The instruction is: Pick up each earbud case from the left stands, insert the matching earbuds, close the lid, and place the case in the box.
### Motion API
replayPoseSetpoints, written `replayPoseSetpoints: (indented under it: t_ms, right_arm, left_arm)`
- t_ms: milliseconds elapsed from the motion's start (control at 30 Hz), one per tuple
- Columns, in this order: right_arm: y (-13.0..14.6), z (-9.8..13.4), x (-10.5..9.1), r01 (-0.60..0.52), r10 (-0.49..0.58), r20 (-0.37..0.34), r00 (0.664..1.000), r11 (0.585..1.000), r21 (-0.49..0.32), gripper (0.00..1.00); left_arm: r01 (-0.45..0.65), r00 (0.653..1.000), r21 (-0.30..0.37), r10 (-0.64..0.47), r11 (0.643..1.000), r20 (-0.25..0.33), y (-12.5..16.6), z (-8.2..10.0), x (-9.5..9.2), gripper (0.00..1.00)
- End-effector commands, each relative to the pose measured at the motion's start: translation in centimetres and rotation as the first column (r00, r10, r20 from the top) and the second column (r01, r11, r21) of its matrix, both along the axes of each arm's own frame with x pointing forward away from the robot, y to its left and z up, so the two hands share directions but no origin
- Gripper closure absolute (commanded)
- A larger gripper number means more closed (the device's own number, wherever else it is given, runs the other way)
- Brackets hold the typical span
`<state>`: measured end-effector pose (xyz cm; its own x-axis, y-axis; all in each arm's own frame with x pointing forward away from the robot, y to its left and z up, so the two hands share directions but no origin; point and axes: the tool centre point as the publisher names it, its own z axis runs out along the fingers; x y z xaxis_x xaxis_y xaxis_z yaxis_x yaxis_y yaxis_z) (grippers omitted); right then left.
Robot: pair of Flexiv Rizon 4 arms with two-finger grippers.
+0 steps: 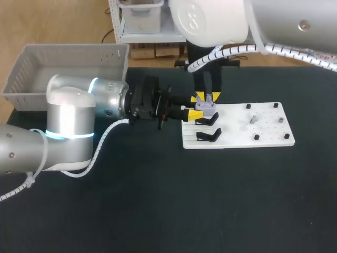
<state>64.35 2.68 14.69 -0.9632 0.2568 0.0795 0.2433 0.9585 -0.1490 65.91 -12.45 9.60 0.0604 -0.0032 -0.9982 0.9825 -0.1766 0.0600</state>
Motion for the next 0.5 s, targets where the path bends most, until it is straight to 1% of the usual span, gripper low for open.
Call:
replayPoseSetpoints:
  t_ms: [33, 500]
  right_arm:
    - [0.01, -0.26, 0.06, 0.002, -0.002, 0.0, 1.0, 1.0, 0.001, 1.0]
    - [-0.28, -0.83, 0.15, 0.007, -0.007, -0.007, 1.0, 1.0, 0.004, 1.0]
  left_arm:
    - [-0.006, 1.0, -0.001, 0.006, 1.0, 0.003, -0.02, -0.03, -0.16, 1.0]
    - [-0.006, 1.0, -0.001, 0.006, 1.0, 0.003, -0.02, -0.03, -0.16, 1.0]
